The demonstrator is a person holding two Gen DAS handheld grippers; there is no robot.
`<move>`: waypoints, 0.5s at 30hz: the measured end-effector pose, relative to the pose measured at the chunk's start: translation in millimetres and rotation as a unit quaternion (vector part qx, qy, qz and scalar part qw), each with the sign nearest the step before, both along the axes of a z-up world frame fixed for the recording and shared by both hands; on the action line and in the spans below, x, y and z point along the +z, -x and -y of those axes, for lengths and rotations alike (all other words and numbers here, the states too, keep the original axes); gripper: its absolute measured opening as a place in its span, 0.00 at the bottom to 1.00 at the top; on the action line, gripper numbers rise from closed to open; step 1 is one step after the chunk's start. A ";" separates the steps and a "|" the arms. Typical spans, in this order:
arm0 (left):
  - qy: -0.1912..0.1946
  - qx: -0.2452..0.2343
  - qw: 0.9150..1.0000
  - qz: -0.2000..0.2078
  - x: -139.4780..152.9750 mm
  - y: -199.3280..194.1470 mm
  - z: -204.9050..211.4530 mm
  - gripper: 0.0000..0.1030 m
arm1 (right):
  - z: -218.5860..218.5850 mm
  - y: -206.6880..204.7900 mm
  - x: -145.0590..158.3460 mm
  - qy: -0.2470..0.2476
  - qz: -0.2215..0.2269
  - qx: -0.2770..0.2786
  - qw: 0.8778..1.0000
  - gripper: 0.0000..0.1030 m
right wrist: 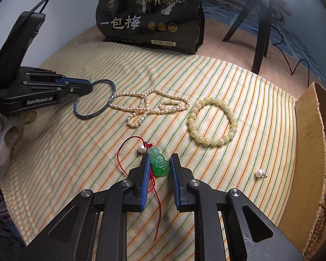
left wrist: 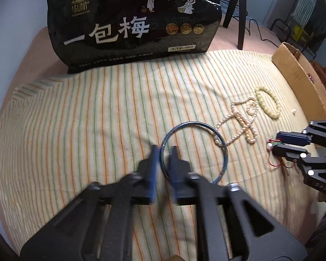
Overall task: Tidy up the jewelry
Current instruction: 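Grasp the blue bangle with the left tool while the right tool grasps the jade pendant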
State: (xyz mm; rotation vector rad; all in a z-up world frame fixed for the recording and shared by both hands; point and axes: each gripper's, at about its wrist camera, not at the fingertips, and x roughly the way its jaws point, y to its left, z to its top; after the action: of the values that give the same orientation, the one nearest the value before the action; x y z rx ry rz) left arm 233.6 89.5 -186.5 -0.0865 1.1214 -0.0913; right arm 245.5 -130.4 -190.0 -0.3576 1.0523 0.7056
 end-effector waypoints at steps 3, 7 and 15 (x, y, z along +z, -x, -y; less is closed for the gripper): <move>0.041 0.000 0.999 0.011 8.3 5.5 -3.0 0.70 | 0.4 0.3 -0.5 0.000 0.000 0.000 1.000 0.16; 0.031 -0.016 0.999 0.014 12.1 4.7 9.8 0.73 | 0.6 0.4 -1.0 -0.001 -0.001 0.000 1.000 0.16; -0.042 -0.043 0.998 -0.002 -4.7 0.1 39.5 0.74 | 0.3 1.4 -1.1 0.000 0.001 -0.001 1.000 0.16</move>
State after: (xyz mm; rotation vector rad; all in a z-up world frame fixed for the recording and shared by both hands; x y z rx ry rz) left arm 233.5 50.0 -191.2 0.0369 1.1326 -0.1214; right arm 244.2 -130.7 -191.1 -0.3564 1.0507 0.7044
